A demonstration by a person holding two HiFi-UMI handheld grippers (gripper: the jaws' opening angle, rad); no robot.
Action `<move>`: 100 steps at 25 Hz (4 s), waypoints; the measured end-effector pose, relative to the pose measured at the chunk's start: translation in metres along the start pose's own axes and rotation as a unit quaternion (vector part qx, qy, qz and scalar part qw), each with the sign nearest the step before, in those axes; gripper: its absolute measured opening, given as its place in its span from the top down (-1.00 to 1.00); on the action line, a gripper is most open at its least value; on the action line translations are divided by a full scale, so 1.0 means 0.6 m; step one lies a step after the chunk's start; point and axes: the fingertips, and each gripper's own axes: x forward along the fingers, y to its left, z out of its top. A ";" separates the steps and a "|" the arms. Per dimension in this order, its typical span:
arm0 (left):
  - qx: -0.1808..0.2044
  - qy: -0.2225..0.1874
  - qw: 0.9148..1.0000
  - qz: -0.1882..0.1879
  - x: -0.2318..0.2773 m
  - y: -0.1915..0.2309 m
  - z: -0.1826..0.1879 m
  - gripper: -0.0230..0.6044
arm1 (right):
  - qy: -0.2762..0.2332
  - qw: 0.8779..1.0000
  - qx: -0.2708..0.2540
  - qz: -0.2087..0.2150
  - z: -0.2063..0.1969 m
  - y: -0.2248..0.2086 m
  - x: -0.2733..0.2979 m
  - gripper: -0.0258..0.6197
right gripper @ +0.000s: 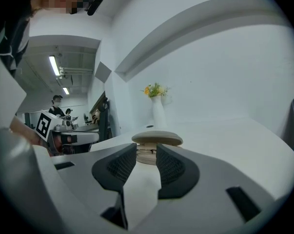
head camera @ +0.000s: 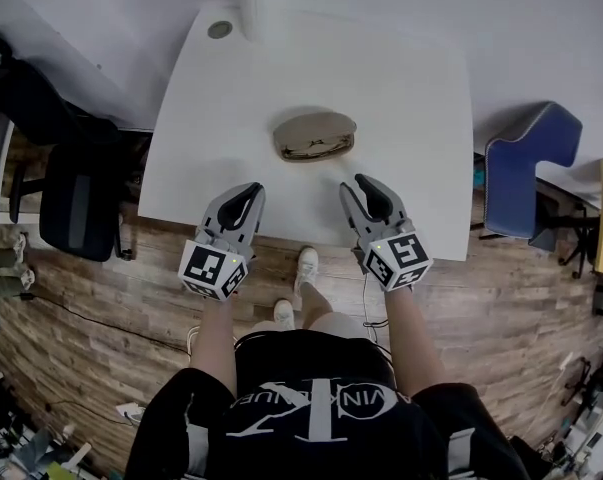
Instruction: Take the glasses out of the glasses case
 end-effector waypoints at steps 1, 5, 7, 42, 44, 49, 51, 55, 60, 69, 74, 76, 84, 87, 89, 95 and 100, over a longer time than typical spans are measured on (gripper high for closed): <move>-0.002 0.001 1.000 0.000 0.006 0.003 -0.001 0.88 | 0.003 1.000 -0.001 0.002 -0.001 -0.004 0.007 0.56; -0.006 0.005 1.000 0.000 0.029 0.012 -0.002 0.88 | 0.018 1.000 -0.009 0.009 -0.005 -0.018 0.034 0.56; -0.005 0.008 1.000 -0.001 0.037 0.014 -0.003 0.88 | 0.028 0.999 -0.020 0.013 -0.007 -0.021 0.045 0.56; -0.010 0.065 0.998 -0.020 0.156 0.056 -0.025 0.88 | 0.183 0.945 -0.259 0.084 -0.019 -0.042 0.159 0.56; -0.019 0.062 0.998 -0.023 0.163 0.064 -0.023 0.88 | 0.197 0.940 -0.265 0.083 -0.022 -0.047 0.165 0.56; -0.032 0.058 0.997 -0.031 0.174 0.076 -0.019 0.88 | 0.228 0.924 -0.291 0.093 -0.032 -0.055 0.179 0.56; -0.035 0.055 0.997 -0.033 0.176 0.080 -0.017 0.88 | 0.239 0.919 -0.300 0.097 -0.034 -0.056 0.183 0.56; -0.045 0.053 0.997 -0.034 0.180 0.087 -0.013 0.88 | 0.259 0.904 -0.321 0.113 -0.036 -0.050 0.193 0.56; -0.056 0.052 0.996 -0.038 0.184 0.094 -0.012 0.88 | 0.284 0.880 -0.353 0.143 -0.039 -0.035 0.201 0.58; -0.091 0.047 0.994 -0.040 0.188 0.103 -0.007 0.88 | 0.317 0.830 -0.426 0.168 -0.056 -0.018 0.212 0.63; -0.106 0.046 0.993 -0.040 0.188 0.104 -0.005 0.88 | 0.328 0.811 -0.455 0.166 -0.067 -0.012 0.216 0.69; -0.108 0.046 0.992 -0.041 0.186 0.103 -0.005 0.88 | 0.330 0.808 -0.459 0.165 -0.070 -0.009 0.218 0.69; -0.111 0.047 0.992 -0.043 0.183 0.100 -0.007 0.88 | 0.323 0.803 -0.478 0.151 -0.073 -0.010 0.221 0.75; -0.112 0.048 0.992 -0.043 0.183 0.100 -0.008 0.88 | 0.315 0.799 -0.492 0.144 -0.072 -0.011 0.221 0.77; -0.115 0.048 0.991 -0.043 0.184 0.102 -0.009 0.88 | 0.307 0.800 -0.496 0.138 -0.068 -0.011 0.223 0.79; -0.123 0.046 0.990 -0.043 0.184 0.100 -0.011 0.88 | 0.296 0.803 -0.497 0.140 -0.057 -0.010 0.215 0.80; -0.125 0.045 0.990 -0.044 0.181 0.097 -0.010 0.88 | 0.287 0.785 -0.532 0.140 -0.050 -0.004 0.201 0.80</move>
